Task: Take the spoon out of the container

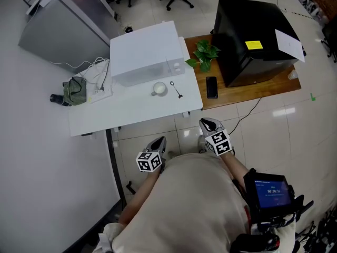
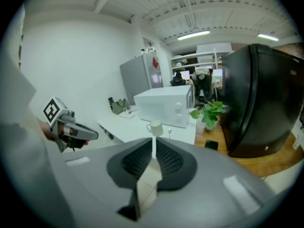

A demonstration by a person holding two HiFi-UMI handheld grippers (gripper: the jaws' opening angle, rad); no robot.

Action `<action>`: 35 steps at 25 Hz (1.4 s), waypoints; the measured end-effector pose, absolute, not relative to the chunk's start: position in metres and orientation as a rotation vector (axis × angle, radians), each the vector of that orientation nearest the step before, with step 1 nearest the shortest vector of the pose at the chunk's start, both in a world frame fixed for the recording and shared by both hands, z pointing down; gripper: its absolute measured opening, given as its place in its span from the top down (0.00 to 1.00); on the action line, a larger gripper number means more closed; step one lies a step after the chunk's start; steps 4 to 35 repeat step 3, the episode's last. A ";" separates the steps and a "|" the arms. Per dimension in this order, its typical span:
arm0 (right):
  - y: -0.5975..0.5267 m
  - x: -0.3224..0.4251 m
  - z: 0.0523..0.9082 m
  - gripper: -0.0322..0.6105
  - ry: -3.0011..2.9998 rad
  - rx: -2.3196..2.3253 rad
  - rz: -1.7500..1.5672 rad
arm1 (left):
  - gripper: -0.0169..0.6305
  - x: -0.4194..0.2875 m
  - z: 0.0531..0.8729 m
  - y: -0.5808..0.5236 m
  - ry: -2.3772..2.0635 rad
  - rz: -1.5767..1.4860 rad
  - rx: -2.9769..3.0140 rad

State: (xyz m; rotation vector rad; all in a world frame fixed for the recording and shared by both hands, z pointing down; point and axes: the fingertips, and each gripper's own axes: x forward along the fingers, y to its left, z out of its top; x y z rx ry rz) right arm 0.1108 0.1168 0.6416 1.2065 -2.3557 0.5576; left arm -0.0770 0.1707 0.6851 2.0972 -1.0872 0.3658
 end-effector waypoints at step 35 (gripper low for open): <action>0.108 0.128 0.640 0.93 -2.365 1.194 0.566 | 0.97 -0.059 0.682 0.163 -1.093 0.372 2.092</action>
